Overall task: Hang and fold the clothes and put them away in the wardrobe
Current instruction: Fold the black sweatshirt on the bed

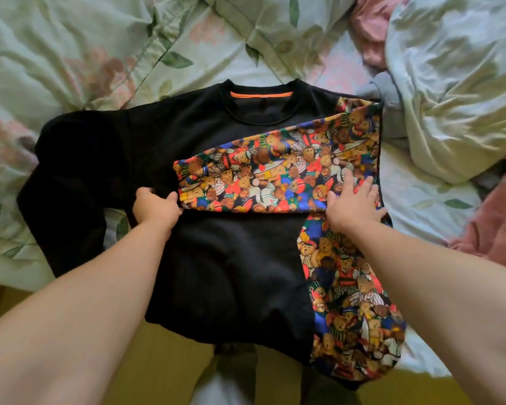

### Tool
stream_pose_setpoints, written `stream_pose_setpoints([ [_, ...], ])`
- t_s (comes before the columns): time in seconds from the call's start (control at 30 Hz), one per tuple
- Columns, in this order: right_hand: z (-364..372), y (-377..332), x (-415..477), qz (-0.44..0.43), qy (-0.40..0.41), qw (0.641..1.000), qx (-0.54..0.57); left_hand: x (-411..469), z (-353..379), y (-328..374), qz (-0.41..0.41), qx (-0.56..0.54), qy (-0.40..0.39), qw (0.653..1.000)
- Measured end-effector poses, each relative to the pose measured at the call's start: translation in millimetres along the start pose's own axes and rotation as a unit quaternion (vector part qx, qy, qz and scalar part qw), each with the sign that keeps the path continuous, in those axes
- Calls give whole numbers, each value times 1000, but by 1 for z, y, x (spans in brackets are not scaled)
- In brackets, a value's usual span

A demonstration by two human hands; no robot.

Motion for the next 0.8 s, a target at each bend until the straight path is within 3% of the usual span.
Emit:
stream_pose_setpoints([
  [0.13,-9,-1,-4,-16,3,1000,-5,-12,-19,5,-6,-3,25,1000],
  [0.23,-9,-16,-27,-72,62,995,-33,-31,-51,7,65,120,78,988],
  [0.3,-3,-40,-54,-175,113,977,-48,-42,-67,5,221,273,85,932],
  [0.37,6,-70,-87,-277,142,949,-55,-42,-84,-12,303,384,101,867],
  [0.4,11,-86,-102,-312,145,937,-56,-36,-94,-21,282,390,122,868],
  [0.5,25,-130,-144,-369,124,920,-32,-11,-126,-52,85,305,153,936],
  [0.6,36,-168,-178,-404,69,912,17,9,-146,-82,-34,259,70,963],
  [0.73,44,-209,-211,-450,-38,887,102,16,-167,-68,10,151,56,987],
  [0.8,42,-224,-228,-452,-170,859,172,5,-162,-30,16,9,59,998],
])
Point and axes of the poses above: each hand's wrist, its own x-axis towards the middle knuckle, its own z-axis out of the palm, y = z × x, the point moved 4 cm from there along x, towards the middle knuckle, and after that the axes turned 8 degrees about -x, right-handed, at the moved point
